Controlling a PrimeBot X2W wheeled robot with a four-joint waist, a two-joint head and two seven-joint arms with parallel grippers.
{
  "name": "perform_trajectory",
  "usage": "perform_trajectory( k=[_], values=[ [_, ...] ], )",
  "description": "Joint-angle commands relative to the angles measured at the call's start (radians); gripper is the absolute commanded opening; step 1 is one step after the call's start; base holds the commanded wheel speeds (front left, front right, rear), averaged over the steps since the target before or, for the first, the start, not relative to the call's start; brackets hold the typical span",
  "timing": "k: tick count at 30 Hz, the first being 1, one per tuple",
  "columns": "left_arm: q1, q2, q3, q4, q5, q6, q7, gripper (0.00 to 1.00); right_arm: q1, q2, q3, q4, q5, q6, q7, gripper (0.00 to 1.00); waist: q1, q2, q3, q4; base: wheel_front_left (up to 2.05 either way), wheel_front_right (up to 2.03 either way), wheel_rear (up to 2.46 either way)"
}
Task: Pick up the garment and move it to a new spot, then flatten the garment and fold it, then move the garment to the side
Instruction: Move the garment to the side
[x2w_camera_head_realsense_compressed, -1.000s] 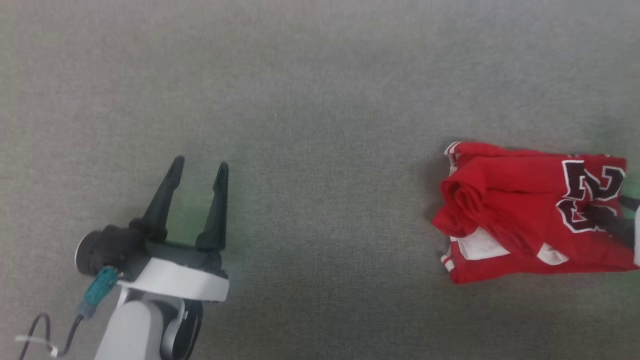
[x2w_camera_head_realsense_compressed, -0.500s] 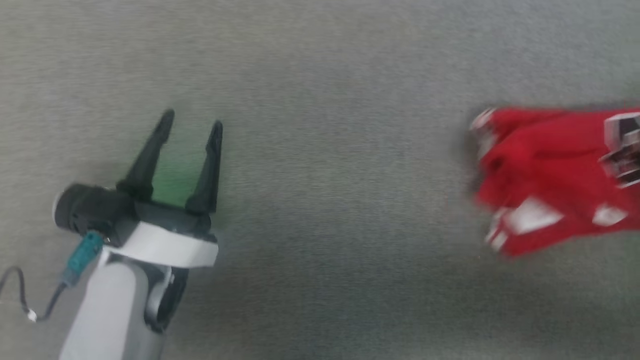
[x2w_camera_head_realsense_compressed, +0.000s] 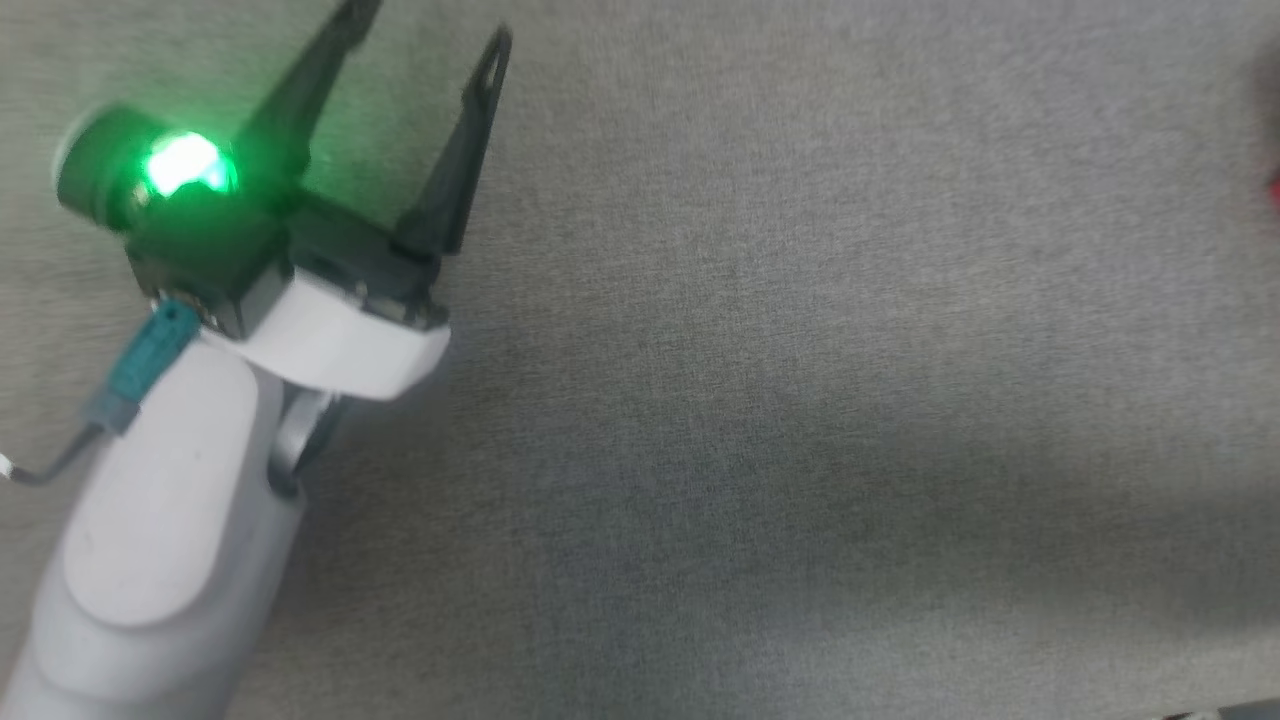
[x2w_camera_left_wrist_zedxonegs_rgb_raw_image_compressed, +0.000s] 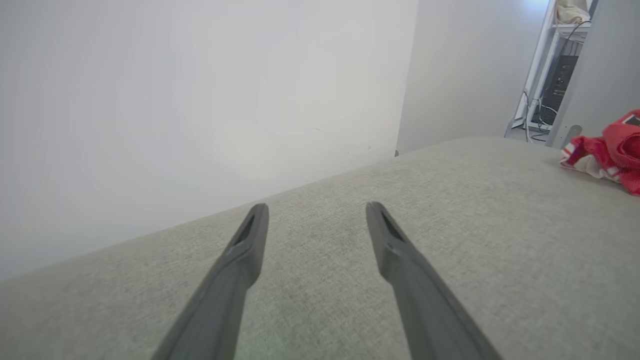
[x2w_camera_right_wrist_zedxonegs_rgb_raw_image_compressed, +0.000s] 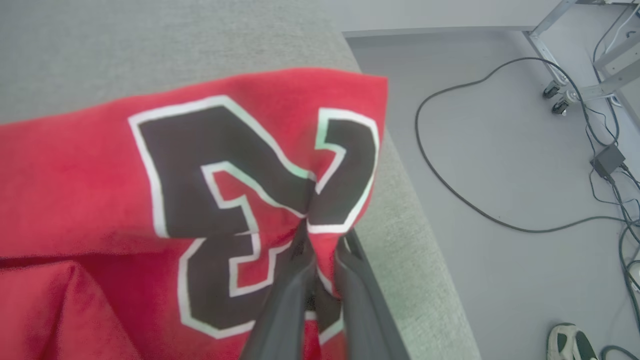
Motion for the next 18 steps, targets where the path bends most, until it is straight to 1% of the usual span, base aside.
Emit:
perform_trajectory(
  k=[1, 5, 9, 14, 15, 16, 17, 18],
  values=[
    [-0.034, 0.010, -0.011, 0.002, 0.006, -0.001, -0.004, 1.00, -0.042, -0.001, -0.010, 0.033, -0.012, 0.000, -0.025, 0.00, 0.0000, 0.0001, 0.053, -0.021, 0.00, 0.00, 0.00],
    [-0.109, 0.026, -0.034, 0.006, 0.005, -0.001, -0.004, 1.00, -0.135, -0.014, -0.022, 0.153, -0.067, 0.000, -0.100, 0.00, 0.0000, 0.0001, 0.095, -0.020, 0.00, 0.00, 0.00],
    [-0.147, 0.036, -0.044, 0.014, 0.002, -0.001, -0.001, 1.00, -0.219, 0.013, 0.002, 0.259, -0.117, 0.000, -0.165, 0.00, 0.0000, 0.0001, 0.113, -0.018, 0.00, 0.00, 0.00],
    [-0.151, 0.046, -0.040, 0.020, 0.001, -0.001, -0.001, 1.00, -0.298, 0.035, 0.058, 0.365, -0.176, 0.000, -0.250, 0.00, 0.0000, 0.0001, 0.110, -0.022, 0.00, 0.00, 0.00],
    [-0.147, 0.046, -0.038, 0.023, 0.002, -0.001, -0.001, 1.00, -0.310, 0.041, 0.071, 0.381, -0.185, 0.000, -0.267, 0.03, 0.0000, 0.0001, 0.103, -0.023, 0.00, 0.00, 0.00],
    [-0.140, 0.046, -0.035, 0.023, 0.002, -0.001, -0.001, 1.00, -0.320, 0.042, 0.079, 0.398, -0.193, 0.000, -0.283, 0.26, 0.0000, 0.0001, 0.096, -0.024, 0.00, 0.00, 0.00],
    [-0.132, 0.043, -0.031, 0.023, 0.003, -0.001, -0.001, 1.00, -0.326, 0.039, 0.091, 0.411, -0.205, 0.000, -0.297, 0.95, 0.0000, 0.0001, 0.086, -0.024, 0.00, 0.00, 0.00],
    [-0.122, 0.040, -0.028, 0.025, 0.003, -0.001, -0.001, 1.00, -0.328, 0.039, 0.106, 0.422, -0.217, 0.000, -0.312, 1.00, 0.0000, 0.0001, 0.073, -0.024, 0.00, 0.00, 0.00]
  ],
)
